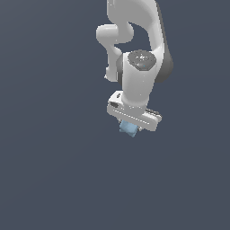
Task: Pick up the object and move it to a goal position.
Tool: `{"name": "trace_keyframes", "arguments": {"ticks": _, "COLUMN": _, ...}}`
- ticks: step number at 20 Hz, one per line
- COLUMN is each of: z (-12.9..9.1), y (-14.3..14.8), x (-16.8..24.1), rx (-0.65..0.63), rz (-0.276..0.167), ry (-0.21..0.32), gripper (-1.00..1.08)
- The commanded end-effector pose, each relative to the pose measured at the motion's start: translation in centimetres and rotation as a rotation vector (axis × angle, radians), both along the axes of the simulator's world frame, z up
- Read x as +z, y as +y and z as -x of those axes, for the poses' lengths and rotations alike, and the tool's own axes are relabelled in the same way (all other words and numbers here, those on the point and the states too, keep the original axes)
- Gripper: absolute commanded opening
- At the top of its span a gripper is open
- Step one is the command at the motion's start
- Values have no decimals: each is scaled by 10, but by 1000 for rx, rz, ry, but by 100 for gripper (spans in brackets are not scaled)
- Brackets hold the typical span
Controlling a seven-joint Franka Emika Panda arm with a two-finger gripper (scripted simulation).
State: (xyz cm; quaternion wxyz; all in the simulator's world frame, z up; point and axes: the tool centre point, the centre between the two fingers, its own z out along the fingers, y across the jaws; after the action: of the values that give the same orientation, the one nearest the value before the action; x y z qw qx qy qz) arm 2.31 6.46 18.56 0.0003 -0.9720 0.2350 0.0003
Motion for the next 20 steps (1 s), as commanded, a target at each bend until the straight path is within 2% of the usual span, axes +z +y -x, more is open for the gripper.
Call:
{"name": "trace_keyframes", "arguments": {"ticks": 1, "z": 3, "y": -7, "x": 31, "rx": 0, "rz": 0, "ry": 0, "gripper": -100}}
{"name": "trace_keyframes", "arguments": {"ticks": 13, "z": 16, "y": -37, "x": 172, "rx": -1, "rz": 0, "ry": 0, "gripper": -100}}
{"name": "trace_keyframes", "arguments": {"ticks": 20, "z": 19, "y": -49, "x": 232, "rx": 0, "rz": 1, "ry": 0, "gripper": -100}}
